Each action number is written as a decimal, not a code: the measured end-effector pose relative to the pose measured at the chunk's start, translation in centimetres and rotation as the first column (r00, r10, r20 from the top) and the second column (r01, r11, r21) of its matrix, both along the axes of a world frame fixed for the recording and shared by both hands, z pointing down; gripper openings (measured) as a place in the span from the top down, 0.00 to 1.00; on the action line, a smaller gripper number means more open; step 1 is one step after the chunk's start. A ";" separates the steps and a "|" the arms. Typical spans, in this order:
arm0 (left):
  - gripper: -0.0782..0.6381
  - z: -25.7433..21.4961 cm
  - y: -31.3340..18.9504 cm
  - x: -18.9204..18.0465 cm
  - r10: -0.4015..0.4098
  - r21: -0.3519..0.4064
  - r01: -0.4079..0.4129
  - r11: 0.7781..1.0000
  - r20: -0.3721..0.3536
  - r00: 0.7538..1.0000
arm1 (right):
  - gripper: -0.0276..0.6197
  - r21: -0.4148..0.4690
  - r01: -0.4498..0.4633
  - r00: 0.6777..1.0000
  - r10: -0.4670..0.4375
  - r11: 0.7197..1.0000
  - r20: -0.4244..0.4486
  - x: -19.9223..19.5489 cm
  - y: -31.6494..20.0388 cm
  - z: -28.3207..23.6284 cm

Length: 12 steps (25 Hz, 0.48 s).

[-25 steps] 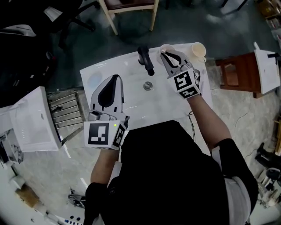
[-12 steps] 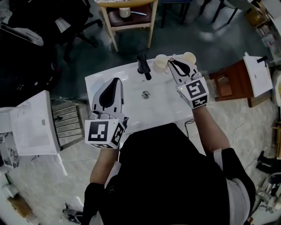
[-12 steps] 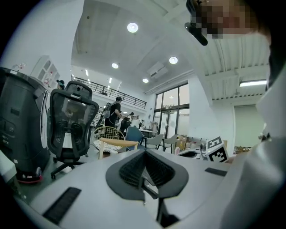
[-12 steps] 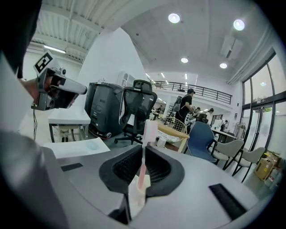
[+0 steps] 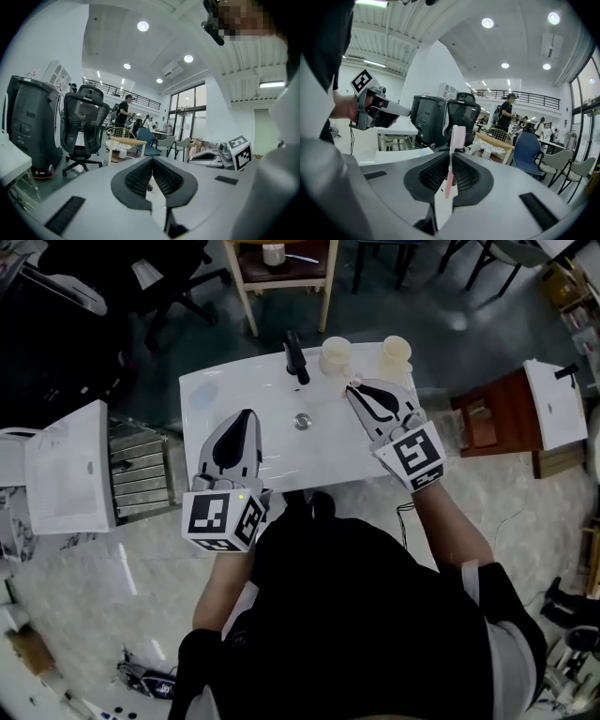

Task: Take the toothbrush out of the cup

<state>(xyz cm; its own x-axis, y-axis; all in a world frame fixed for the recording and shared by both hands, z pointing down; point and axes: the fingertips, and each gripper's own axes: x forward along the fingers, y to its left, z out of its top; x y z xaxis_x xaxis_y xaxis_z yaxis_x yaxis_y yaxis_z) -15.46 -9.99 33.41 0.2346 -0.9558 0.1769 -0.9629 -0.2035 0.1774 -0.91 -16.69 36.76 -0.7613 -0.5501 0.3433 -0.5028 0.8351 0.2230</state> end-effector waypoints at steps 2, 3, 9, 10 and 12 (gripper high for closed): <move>0.87 0.0 1.5 0.2 -0.013 -0.008 0.013 1.000 0.022 1.000 | 0.89 -0.007 0.055 0.998 -0.056 0.998 -0.014 -0.5 2.2 0.6; 0.87 0.0 2.2 0.1 -0.024 -0.010 0.024 1.000 0.031 0.999 | 0.89 -0.011 0.079 0.997 -0.079 0.997 -0.025 -0.8 3.2 1.1; 0.87 0.3 6.6 -3.4 -0.093 -0.013 0.094 0.996 0.053 0.994 | 0.89 -0.073 0.172 0.983 -0.176 0.982 -0.048 -3.9 8.9 3.7; 0.87 0.2 7.1 -4.1 -0.100 -0.010 0.100 0.995 0.058 0.993 | 0.89 -0.082 0.185 0.980 -0.189 0.979 -0.052 -4.7 9.7 4.1; 0.87 0.3 8.2 -5.9 -0.110 -0.005 0.110 0.994 0.065 0.992 | 0.89 -0.099 0.208 0.974 -0.215 0.973 -0.066 -6.5 11.2 4.7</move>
<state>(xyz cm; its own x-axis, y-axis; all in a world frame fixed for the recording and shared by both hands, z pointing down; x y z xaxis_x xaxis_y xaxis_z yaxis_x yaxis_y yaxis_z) -21.32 -1.83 33.67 0.1158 -0.9737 0.1964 -0.9888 -0.0944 0.1152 -7.43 -5.48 41.51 -0.8272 -0.3428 0.4453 -0.2968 0.9393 0.1718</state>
